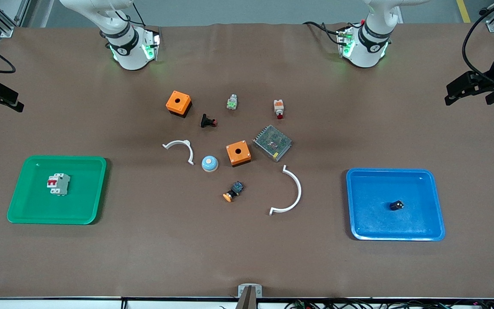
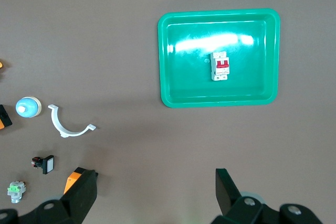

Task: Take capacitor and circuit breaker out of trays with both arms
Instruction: 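Reach the right gripper to the breaker while the left gripper reaches the capacitor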

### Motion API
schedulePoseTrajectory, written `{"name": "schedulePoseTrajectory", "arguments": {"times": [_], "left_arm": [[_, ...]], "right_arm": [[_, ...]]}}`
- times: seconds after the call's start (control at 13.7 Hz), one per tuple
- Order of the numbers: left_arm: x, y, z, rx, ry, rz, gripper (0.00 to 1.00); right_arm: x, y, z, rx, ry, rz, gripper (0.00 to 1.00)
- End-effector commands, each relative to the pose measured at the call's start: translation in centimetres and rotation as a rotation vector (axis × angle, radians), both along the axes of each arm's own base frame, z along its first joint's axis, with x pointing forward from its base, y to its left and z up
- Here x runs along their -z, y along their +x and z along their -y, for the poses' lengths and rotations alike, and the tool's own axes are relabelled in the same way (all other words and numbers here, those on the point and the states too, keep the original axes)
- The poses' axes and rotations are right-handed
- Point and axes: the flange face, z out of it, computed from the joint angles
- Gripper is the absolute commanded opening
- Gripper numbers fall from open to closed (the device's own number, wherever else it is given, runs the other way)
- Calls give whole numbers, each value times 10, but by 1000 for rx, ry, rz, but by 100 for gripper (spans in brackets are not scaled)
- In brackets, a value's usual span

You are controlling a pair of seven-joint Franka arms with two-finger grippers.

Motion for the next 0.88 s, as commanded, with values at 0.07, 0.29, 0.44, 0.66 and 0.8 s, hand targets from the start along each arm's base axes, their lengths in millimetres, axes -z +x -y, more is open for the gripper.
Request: {"name": "schedulePoseTrajectory", "arguments": {"times": [0.07, 0.29, 0.44, 0.66, 0.8], "left_arm": [[-6, 2, -3, 5, 7, 5, 100], [23, 25, -18, 0, 68, -13, 100], [50, 46, -45, -42, 63, 1, 100], [113, 84, -72, -73, 44, -8, 100], [159, 104, -79, -77, 34, 28, 100]], "right_arm": [[-3, -7, -1, 6, 12, 7, 100], [-4, -6, -1, 6, 12, 10, 100], [-14, -4, 0, 11, 7, 26, 100], [24, 22, -1, 7, 2, -27, 100], [94, 66, 3, 17, -3, -95, 100]]}}
